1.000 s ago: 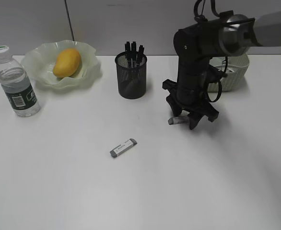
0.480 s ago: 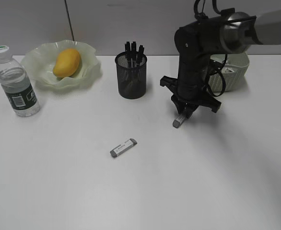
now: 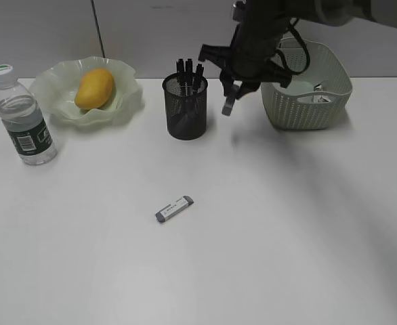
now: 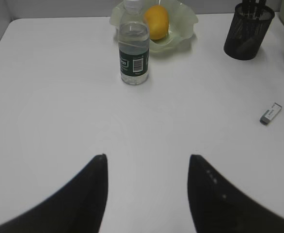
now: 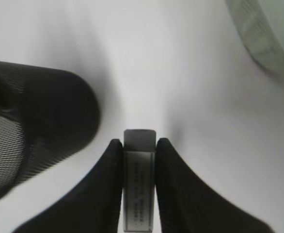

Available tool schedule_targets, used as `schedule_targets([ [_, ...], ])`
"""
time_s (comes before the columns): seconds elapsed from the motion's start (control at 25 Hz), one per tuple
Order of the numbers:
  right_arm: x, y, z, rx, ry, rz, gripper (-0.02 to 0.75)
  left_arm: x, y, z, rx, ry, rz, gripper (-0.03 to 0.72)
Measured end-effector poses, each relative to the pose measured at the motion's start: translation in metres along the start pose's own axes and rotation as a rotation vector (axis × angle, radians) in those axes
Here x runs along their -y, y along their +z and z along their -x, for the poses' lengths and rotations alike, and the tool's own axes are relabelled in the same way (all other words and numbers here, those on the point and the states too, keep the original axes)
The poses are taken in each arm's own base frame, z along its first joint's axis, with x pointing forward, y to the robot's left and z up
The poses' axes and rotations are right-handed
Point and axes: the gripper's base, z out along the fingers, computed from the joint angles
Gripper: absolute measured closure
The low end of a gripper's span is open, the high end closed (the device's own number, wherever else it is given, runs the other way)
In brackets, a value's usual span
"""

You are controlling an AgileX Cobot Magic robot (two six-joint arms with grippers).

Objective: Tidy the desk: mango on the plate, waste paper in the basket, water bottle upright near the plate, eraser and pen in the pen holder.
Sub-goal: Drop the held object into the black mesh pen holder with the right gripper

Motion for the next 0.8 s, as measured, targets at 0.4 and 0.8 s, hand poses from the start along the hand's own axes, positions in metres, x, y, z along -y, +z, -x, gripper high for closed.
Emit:
schedule_targets([
  [0.4, -0.061, -0.032, 0.012, 0.349, -0.295, 0.237, 0.565, 0.000, 0.000, 0.000, 0.000, 0.000, 0.000, 0.284],
  [0.8, -0.071, -0.006, 0.000, 0.385, -0.377, 0.245, 0.561, 0.000, 0.000, 0.000, 0.000, 0.000, 0.000, 0.284],
])
